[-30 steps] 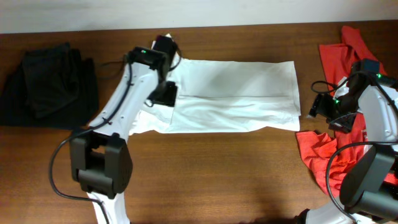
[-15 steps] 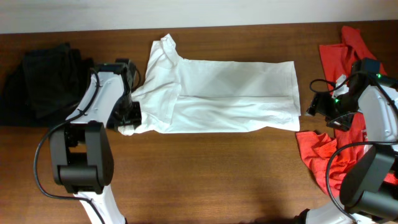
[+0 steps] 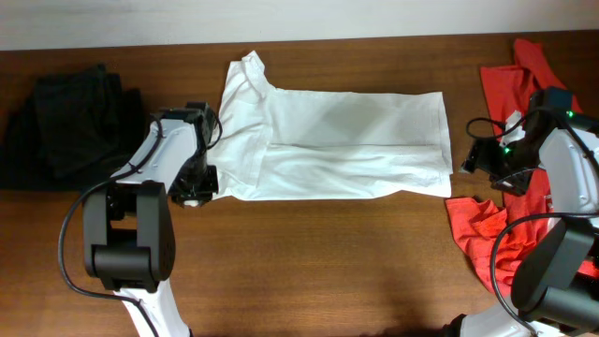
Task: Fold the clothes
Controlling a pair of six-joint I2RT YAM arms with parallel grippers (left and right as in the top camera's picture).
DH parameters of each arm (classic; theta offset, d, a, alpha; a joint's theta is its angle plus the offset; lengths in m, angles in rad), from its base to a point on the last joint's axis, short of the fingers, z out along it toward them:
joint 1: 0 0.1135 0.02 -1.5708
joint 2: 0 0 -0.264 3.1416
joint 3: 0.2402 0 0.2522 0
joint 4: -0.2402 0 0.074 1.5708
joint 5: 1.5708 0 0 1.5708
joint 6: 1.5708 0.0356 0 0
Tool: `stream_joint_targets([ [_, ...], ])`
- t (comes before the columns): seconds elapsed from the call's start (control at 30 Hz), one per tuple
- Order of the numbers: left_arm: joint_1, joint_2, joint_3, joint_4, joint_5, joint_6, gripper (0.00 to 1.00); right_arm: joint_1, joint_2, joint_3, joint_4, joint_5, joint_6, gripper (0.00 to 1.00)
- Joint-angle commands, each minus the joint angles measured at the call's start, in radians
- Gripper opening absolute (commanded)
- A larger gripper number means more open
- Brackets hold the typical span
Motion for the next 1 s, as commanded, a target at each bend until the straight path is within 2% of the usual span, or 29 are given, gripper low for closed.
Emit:
stream_joint_targets([
  [0.0,0.002,0.006,-0.018,0.027,-0.039,-0.031,0.34,0.039,0.01,0.003,0.046,-0.02,-0.014,0.78],
  [0.2,0.002,0.006,-0.018,0.043,-0.039,-0.032,0.34,0.135,0.039,0.003,0.179,-0.012,-0.08,0.78],
  [0.37,0.003,0.006,-0.018,0.044,-0.039,-0.032,0.33,0.177,0.105,0.003,0.259,0.072,-0.054,0.78],
  [0.53,0.003,0.006,-0.018,0.043,-0.038,-0.032,0.34,0.177,0.172,0.003,0.337,0.082,0.003,0.68],
  [0.73,0.003,0.006,-0.018,0.043,-0.034,-0.033,0.34,0.179,0.24,0.003,0.411,-0.011,0.007,0.62],
  [0.9,0.003,0.006,-0.018,0.044,-0.034,-0.032,0.34,0.18,0.282,0.003,0.421,-0.009,0.013,0.42],
  [0.97,0.003,0.006,-0.018,0.045,-0.034,-0.032,0.34,0.182,0.289,0.003,0.421,-0.008,0.016,0.4],
])
